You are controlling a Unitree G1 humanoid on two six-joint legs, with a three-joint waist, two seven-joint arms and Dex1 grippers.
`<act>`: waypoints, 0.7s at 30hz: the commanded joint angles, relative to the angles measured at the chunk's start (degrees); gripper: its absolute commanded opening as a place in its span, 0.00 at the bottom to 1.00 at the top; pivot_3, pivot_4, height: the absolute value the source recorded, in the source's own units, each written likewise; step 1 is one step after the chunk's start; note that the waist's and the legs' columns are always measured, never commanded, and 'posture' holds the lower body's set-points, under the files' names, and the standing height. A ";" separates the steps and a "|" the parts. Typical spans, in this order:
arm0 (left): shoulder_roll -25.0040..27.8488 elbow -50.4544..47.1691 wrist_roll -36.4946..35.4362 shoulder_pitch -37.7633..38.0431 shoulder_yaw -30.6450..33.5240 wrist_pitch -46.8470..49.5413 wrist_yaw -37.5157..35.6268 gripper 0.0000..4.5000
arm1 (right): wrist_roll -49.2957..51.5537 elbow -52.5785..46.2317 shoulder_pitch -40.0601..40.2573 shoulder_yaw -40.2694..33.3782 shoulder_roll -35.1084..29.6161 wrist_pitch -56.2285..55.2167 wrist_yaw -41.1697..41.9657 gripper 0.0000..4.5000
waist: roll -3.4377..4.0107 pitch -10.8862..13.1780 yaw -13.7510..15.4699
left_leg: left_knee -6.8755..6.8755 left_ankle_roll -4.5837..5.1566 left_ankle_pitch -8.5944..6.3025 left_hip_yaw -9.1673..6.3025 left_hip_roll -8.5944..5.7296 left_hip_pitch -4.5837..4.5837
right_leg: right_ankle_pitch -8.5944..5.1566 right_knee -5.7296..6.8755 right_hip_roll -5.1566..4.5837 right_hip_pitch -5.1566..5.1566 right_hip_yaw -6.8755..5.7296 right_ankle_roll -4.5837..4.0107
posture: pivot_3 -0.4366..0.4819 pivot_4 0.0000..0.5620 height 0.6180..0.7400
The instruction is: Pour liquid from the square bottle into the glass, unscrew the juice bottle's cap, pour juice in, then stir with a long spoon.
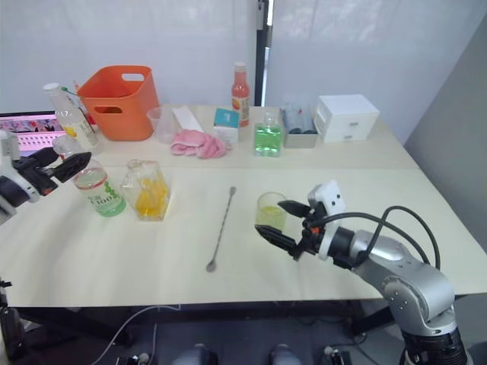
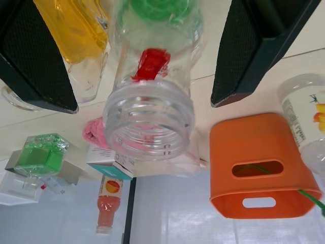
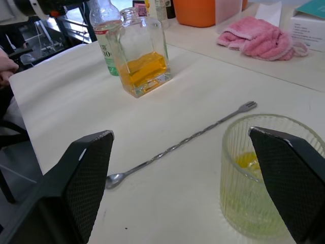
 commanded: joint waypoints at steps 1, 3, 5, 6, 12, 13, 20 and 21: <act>2.93 -6.75 -3.39 3.22 5.15 3.40 -0.41 0.98 | 0.28 -0.60 -0.07 -2.16 -0.64 -0.85 0.57 1.00 | 0.00 0.00 -0.07 | 0.00 0.00 0.00 0.00 0.00 0.00 | 0.00 0.00 0.00 0.00 0.00 0.00 | 0.48 0.27 0.79; 3.77 -10.11 -4.73 6.62 7.59 5.80 -0.20 0.98 | 0.19 -0.22 0.25 -2.55 -0.85 -0.96 0.88 1.00 | 0.00 0.00 -0.11 | 0.00 0.00 0.00 0.00 0.04 0.01 | 0.00 0.00 -0.03 0.00 0.00 0.00 | 0.48 0.27 0.79; 4.28 -13.11 -5.85 10.07 10.01 7.97 -0.04 0.98 | 0.17 0.15 0.52 -3.18 -1.11 -1.02 1.05 1.00 | 0.00 0.00 -0.01 | -0.01 0.00 0.00 0.00 0.04 0.02 | 0.00 0.00 -0.05 0.01 0.00 0.00 | 0.48 0.27 0.79; 4.37 -14.04 -6.22 11.15 10.77 8.64 0.07 0.98 | 0.20 0.25 0.58 -3.43 -1.18 -1.02 1.11 1.00 | 0.00 0.00 0.03 | -0.01 0.00 0.00 0.00 0.04 0.02 | 0.00 0.00 -0.06 0.01 0.00 0.00 | 0.48 0.27 0.79; 3.13 -24.46 -10.59 22.72 18.13 15.49 -0.03 0.98 | 0.53 0.38 3.10 -7.00 -2.01 -1.00 1.37 1.00 | 0.00 0.00 0.09 | -0.04 -0.01 0.00 0.01 0.08 0.03 | -0.01 -0.04 -0.07 0.00 -0.01 -0.02 | 0.48 0.27 0.79; 2.60 -26.60 -11.78 25.18 19.34 16.93 -0.42 0.98 | 0.51 0.26 3.69 -7.41 -2.17 -0.99 1.45 1.00 | 0.00 0.00 0.09 | -0.04 -0.01 -0.01 0.00 0.08 0.04 | -0.01 -0.03 -0.08 0.01 -0.01 -0.02 | 0.48 0.27 0.79; -0.62 -34.43 -17.87 35.42 20.51 19.07 -6.11 0.98 | 0.32 0.56 5.15 -8.75 -2.58 -1.32 1.81 1.00 | 0.01 0.01 0.10 | -0.08 -0.02 -0.01 0.04 0.13 0.16 | -0.05 -0.02 -0.11 0.04 0.01 -0.13 | 0.48 0.27 0.79; -1.03 -35.73 -18.61 35.75 19.44 19.04 -6.41 0.98 | 0.14 0.71 5.16 -8.74 -2.58 -1.41 1.82 1.00 | 0.01 0.01 0.16 | -0.07 -0.02 -0.01 0.04 0.13 0.15 | -0.07 -0.02 -0.10 0.04 -0.01 -0.15 | 0.48 0.27 0.79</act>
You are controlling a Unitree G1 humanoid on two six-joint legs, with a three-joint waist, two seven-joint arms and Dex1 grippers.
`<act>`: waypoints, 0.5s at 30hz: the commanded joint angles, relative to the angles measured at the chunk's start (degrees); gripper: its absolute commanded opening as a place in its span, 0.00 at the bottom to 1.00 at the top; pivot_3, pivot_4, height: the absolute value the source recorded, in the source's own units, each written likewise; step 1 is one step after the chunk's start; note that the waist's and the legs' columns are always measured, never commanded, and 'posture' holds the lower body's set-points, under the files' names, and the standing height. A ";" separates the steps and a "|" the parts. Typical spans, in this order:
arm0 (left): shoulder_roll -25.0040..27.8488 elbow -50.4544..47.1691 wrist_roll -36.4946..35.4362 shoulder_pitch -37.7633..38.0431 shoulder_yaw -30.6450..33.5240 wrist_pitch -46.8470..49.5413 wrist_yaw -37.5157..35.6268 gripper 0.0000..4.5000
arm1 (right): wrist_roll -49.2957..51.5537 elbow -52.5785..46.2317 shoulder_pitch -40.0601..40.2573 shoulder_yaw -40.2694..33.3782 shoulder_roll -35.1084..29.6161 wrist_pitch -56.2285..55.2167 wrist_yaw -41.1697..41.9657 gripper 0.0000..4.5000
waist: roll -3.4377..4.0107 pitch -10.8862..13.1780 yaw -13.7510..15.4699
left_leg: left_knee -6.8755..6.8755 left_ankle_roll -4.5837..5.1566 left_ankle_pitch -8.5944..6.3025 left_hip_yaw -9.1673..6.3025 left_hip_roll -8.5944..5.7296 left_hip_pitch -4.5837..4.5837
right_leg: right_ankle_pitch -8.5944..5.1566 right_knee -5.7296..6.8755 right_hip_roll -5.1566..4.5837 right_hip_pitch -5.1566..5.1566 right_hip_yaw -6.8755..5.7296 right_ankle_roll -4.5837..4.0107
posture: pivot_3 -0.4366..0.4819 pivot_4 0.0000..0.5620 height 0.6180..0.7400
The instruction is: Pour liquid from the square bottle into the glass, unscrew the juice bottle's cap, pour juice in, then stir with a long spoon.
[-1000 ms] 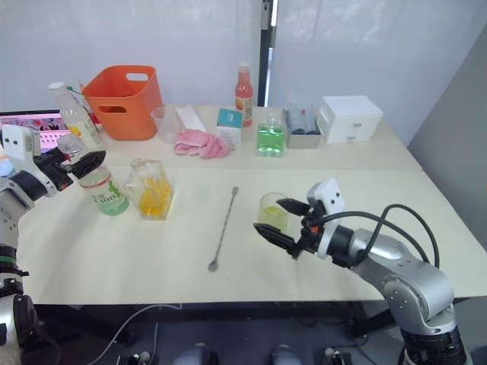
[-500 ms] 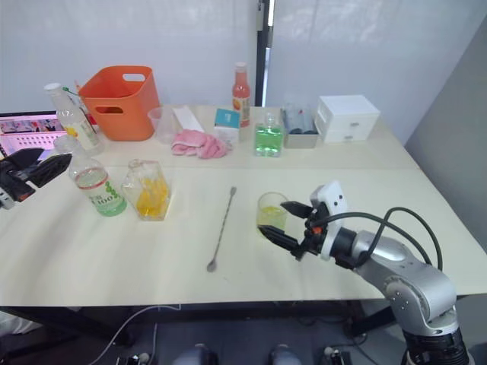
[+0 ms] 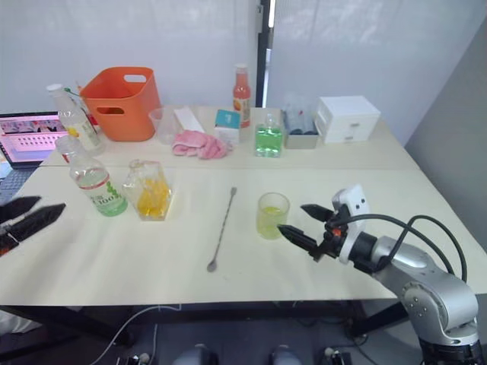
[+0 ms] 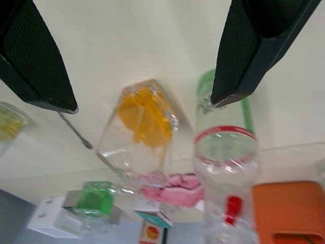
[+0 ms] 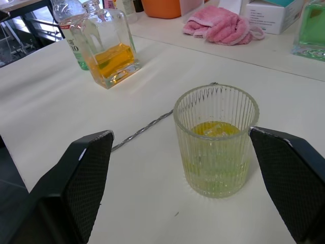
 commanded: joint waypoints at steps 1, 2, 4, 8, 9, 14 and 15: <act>-0.58 -5.09 -3.13 0.39 -1.47 -0.58 -2.22 0.98 | -0.04 -0.73 0.03 -1.91 -0.49 -1.48 0.32 1.00 | 0.00 0.00 0.14 | 0.00 0.00 0.00 0.00 -0.02 0.00 | -0.01 0.00 0.00 0.01 -0.01 -0.01 | 0.48 0.27 0.79; -0.97 -6.40 -3.68 0.24 -2.82 -0.52 -2.26 0.98 | -0.16 -0.67 0.12 -1.94 -0.42 -1.58 0.25 1.00 | 0.00 0.00 0.29 | 0.00 0.00 0.00 0.00 -0.02 0.00 | -0.01 0.00 0.00 0.01 0.00 -0.01 | 0.48 0.27 0.79; -1.33 -8.32 -4.15 -0.75 -5.85 -0.64 -1.88 0.98 | -0.64 -0.54 0.45 -1.90 -0.30 -1.91 0.13 1.00 | 0.00 0.00 0.43 | 0.02 0.00 0.00 0.00 -0.05 -0.01 | 0.00 -0.01 -0.03 0.03 0.00 0.00 | 0.48 0.27 0.79; -1.51 -9.77 -4.29 -3.34 -10.79 -1.19 -0.93 0.98 | -1.29 -0.53 1.05 -1.71 -0.02 -2.59 -0.08 1.00 | 0.00 0.00 0.29 | 0.01 0.00 0.00 0.00 -0.05 0.00 | 0.00 -0.02 0.01 0.03 0.02 0.00 | 0.48 0.27 0.79; -1.76 -10.15 -3.79 -4.80 -13.33 -1.61 -0.48 0.98 | -1.52 -0.61 1.26 -1.62 0.22 -2.80 -0.30 1.00 | 0.00 0.00 0.28 | -0.01 0.00 0.00 0.00 -0.06 0.00 | 0.00 -0.02 0.01 0.02 0.02 0.00 | 0.48 0.27 0.79; -4.26 -12.23 -3.37 -10.83 -22.99 -1.64 2.13 0.98 | -2.24 -1.55 1.89 -1.30 0.92 -3.25 -1.34 1.00 | 0.00 -0.01 0.32 | 0.01 0.01 0.00 0.01 -0.13 -0.01 | 0.01 -0.02 0.04 0.05 0.04 0.01 | 0.48 0.27 0.79; -5.01 -12.24 -2.42 -12.34 -25.30 -1.79 3.28 0.98 | -2.27 -1.74 1.94 -1.24 1.03 -3.30 -1.43 1.00 | 0.00 0.00 0.31 | 0.01 0.01 0.00 0.01 -0.13 -0.01 | 0.01 -0.02 0.05 0.04 0.05 0.01 | 0.48 0.27 0.79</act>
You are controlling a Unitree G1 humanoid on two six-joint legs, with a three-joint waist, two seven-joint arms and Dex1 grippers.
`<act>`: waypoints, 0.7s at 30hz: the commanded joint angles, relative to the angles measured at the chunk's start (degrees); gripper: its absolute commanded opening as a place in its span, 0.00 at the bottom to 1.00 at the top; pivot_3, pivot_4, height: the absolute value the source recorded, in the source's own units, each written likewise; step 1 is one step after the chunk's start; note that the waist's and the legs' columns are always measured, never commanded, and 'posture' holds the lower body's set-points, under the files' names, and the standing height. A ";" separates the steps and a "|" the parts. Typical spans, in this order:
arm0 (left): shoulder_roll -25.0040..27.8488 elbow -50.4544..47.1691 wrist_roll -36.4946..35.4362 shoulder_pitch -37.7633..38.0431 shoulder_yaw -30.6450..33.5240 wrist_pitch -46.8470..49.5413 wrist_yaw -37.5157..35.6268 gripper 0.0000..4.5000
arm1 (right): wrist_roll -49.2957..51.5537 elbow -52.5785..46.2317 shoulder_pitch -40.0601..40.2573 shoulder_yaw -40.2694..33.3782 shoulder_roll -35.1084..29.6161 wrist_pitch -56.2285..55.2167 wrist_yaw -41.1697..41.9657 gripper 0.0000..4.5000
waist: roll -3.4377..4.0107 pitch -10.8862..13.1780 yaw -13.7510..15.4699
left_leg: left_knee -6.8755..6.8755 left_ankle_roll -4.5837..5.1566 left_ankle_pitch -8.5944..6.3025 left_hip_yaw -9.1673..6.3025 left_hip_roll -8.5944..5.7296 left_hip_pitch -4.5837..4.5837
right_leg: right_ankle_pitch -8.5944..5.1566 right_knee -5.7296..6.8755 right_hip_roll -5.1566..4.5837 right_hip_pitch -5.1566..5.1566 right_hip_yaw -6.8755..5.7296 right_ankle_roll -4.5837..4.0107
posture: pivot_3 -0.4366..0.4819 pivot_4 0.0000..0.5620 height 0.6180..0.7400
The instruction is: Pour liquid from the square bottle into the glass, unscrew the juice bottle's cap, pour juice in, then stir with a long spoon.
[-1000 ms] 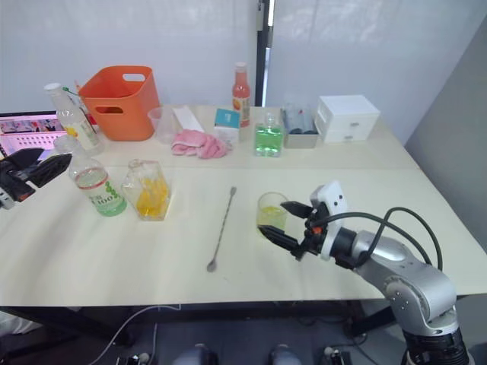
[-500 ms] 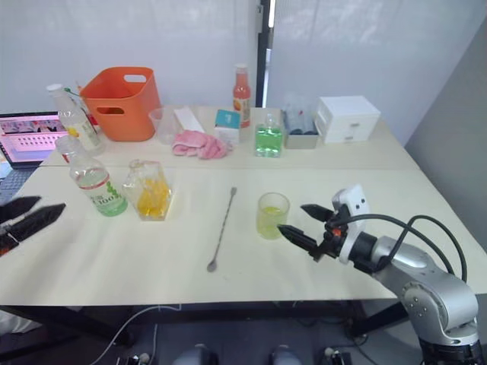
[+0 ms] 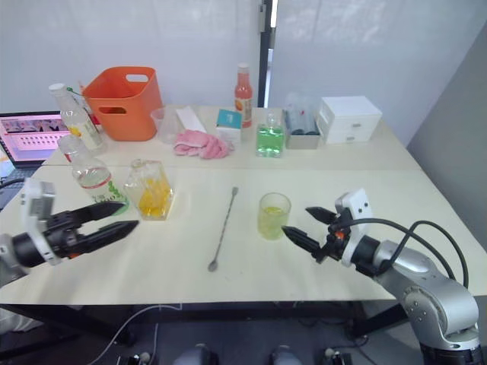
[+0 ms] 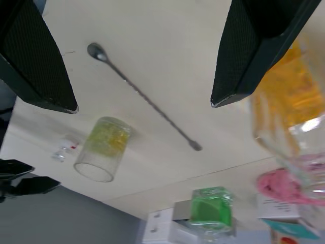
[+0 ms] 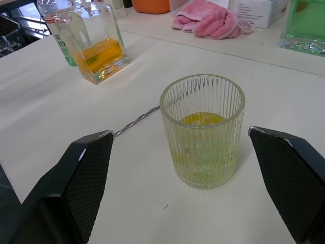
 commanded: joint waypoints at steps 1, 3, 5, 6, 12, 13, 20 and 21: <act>-1.96 -1.48 2.26 -4.56 -6.06 -0.53 4.04 0.98 | -0.31 -2.14 -0.02 -1.08 0.30 -1.86 -0.29 1.00 | 0.00 0.00 0.00 | 0.00 0.00 0.00 0.00 0.01 0.00 | 0.00 0.00 0.02 -0.01 0.00 0.00 | 0.48 0.27 0.79; -4.09 -1.52 3.51 -7.20 -9.64 -0.08 6.92 0.98 | -0.39 -2.29 -0.15 -0.90 0.30 -2.25 0.20 1.00 | 0.00 0.00 0.09 | 0.01 0.00 0.00 -0.02 -0.01 0.00 | 0.00 0.01 0.03 0.01 -0.01 0.00 | 0.48 0.27 0.79; -5.51 -1.83 3.50 -8.46 -10.97 0.67 8.84 0.98 | -0.55 -2.16 -0.21 -0.80 0.06 -2.55 0.76 1.00 | 0.00 0.00 0.03 | 0.02 0.00 0.01 -0.04 -0.04 -0.01 | 0.01 0.01 0.04 0.04 0.00 0.02 | 0.48 0.27 0.79; -6.53 -2.12 3.73 -9.07 -11.57 1.06 10.70 0.98 | -0.65 -1.93 -0.24 -0.78 -0.19 -2.74 1.14 1.00 | 0.00 0.00 -0.03 | 0.02 0.00 0.00 -0.04 -0.05 -0.02 | 0.01 0.00 0.04 0.03 0.02 0.03 | 0.48 0.27 0.79; -12.65 -8.20 5.64 -9.38 -18.13 8.57 24.62 0.98 | 0.92 -1.33 0.16 -1.64 -1.79 -3.07 5.25 1.00 | 0.00 0.00 -0.13 | 0.01 0.01 0.00 -0.10 -0.06 -0.02 | 0.02 0.00 0.04 0.03 0.06 0.06 | 0.48 0.27 0.79; -13.46 -9.00 5.87 -9.65 -19.02 10.61 26.91 0.98 | 1.39 -1.32 0.23 -1.81 -2.14 -3.00 6.08 1.00 | 0.00 0.00 -0.05 | 0.01 0.02 0.00 -0.12 -0.07 -0.02 | 0.02 0.00 0.03 0.03 0.09 0.08 | 0.48 0.27 0.79; -21.22 -11.05 9.68 -12.82 -24.33 20.79 41.39 0.98 | 4.77 2.51 -1.27 -2.27 -8.32 -3.14 19.70 1.00 | 0.00 0.00 0.06 | 0.05 0.02 0.01 -0.23 -0.10 -0.02 | 0.04 -0.01 0.05 0.08 0.08 0.12 | 0.48 0.27 0.79; -22.15 -10.94 10.41 -13.27 -24.77 21.42 42.68 0.98 | 5.04 3.25 -1.60 -2.20 -9.07 -3.25 21.49 1.00 | 0.00 0.00 0.05 | 0.05 0.02 0.01 -0.24 -0.12 -0.01 | 0.04 -0.01 0.05 0.08 0.08 0.12 | 0.48 0.27 0.79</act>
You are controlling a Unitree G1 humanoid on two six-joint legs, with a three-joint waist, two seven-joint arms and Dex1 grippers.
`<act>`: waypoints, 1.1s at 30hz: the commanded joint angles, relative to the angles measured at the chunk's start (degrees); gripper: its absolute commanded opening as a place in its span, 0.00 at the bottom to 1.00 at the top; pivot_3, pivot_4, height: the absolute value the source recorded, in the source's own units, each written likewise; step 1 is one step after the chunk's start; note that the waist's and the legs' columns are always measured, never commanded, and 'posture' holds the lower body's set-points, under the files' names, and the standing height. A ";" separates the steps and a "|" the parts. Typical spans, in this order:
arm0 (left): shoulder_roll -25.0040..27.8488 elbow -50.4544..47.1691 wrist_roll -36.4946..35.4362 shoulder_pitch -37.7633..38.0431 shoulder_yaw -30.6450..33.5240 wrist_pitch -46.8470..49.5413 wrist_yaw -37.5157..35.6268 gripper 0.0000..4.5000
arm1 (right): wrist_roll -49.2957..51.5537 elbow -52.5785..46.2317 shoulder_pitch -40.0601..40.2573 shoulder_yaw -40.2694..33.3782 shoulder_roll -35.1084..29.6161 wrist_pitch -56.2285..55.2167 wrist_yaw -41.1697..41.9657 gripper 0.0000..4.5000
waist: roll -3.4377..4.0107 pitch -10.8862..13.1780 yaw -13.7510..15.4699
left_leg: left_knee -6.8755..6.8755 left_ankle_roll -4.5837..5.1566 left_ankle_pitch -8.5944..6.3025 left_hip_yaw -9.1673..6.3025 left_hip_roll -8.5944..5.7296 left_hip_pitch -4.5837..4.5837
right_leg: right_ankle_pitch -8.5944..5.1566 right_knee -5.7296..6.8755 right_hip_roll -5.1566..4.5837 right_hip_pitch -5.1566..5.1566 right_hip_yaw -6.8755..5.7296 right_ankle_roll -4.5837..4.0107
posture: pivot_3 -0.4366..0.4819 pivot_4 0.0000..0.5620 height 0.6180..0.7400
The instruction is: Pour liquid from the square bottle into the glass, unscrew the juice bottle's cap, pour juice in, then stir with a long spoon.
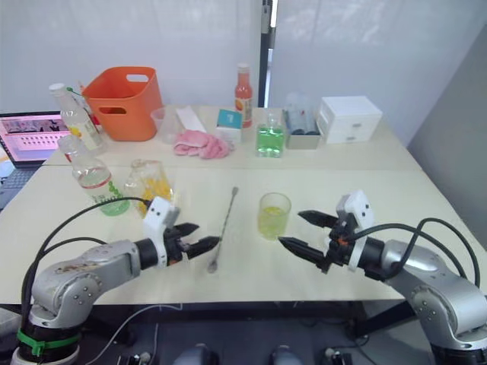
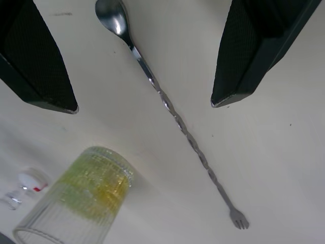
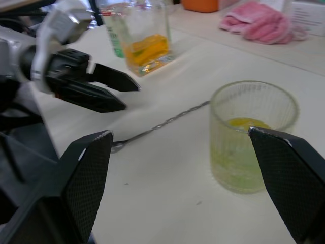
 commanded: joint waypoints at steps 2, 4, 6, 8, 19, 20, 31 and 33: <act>-3.07 -2.00 3.35 -2.42 -2.35 3.01 6.11 0.98 | 2.11 2.07 -1.36 -1.38 -3.96 -1.49 9.78 1.00 | 0.00 0.00 -0.01 | 0.00 0.00 0.00 0.00 -0.02 0.01 | 0.00 0.00 0.00 0.02 0.00 0.00 | 0.48 0.27 0.79; -4.68 -1.50 4.78 -2.99 -3.88 3.85 7.91 0.98 | 2.45 2.75 -1.50 -1.09 -5.43 -1.42 13.52 1.00 | 0.01 0.00 0.00 | -0.01 0.00 0.00 0.00 -0.02 -0.01 | 0.00 -0.02 0.01 0.00 -0.01 0.00 | 0.48 0.27 0.79; -5.67 -0.59 6.86 -3.55 -5.95 4.13 9.23 0.98 | 2.41 3.68 -2.24 -0.89 -6.32 -1.42 15.89 1.00 | 0.00 0.00 0.02 | -0.01 0.00 0.00 -0.01 -0.03 -0.01 | 0.00 -0.03 0.00 0.01 0.00 0.00 | 0.48 0.27 0.79; -6.89 0.76 8.92 -4.05 -8.25 4.92 10.42 0.98 | 2.72 4.28 -3.28 -0.74 -6.64 -0.94 16.74 1.00 | 0.00 0.00 0.01 | 0.00 0.00 0.00 -0.01 -0.05 0.00 | 0.00 -0.03 -0.01 0.04 0.00 0.00 | 0.48 0.27 0.79; -6.34 6.14 15.96 -4.22 -13.95 5.97 8.75 0.71 | 2.87 2.52 -6.06 0.59 -4.49 0.06 13.03 1.00 | 0.08 -0.05 0.06 | 0.00 0.00 0.00 -0.01 -0.07 0.05 | 0.00 -0.02 -0.02 0.10 0.00 0.00 | 0.48 0.27 0.79; -6.22 6.20 16.25 -4.17 -13.71 5.89 8.41 0.65 | 2.91 2.28 -6.06 0.63 -4.38 0.10 12.70 1.00 | 0.12 -0.07 0.05 | 0.00 0.00 0.00 -0.02 -0.07 0.06 | 0.00 -0.02 -0.03 0.10 0.00 0.00 | 0.48 0.27 0.79; -1.03 8.68 18.62 -5.72 -12.30 3.80 2.26 0.01 | 3.26 0.50 -4.86 0.28 -2.90 -0.35 9.00 1.00 | 0.14 -0.08 -0.14 | -0.02 0.00 0.00 -0.04 -0.02 0.10 | 0.00 0.00 0.03 0.08 0.01 -0.02 | 0.48 0.27 0.79; -0.64 9.58 19.19 -6.20 -12.16 3.01 1.94 0.01 | 3.06 0.25 -4.42 0.14 -2.61 -0.58 8.51 1.00 | 0.14 -0.08 -0.08 | -0.02 -0.01 0.00 -0.04 -0.03 0.10 | 0.00 0.01 0.01 0.08 0.02 -0.02 | 0.48 0.27 0.79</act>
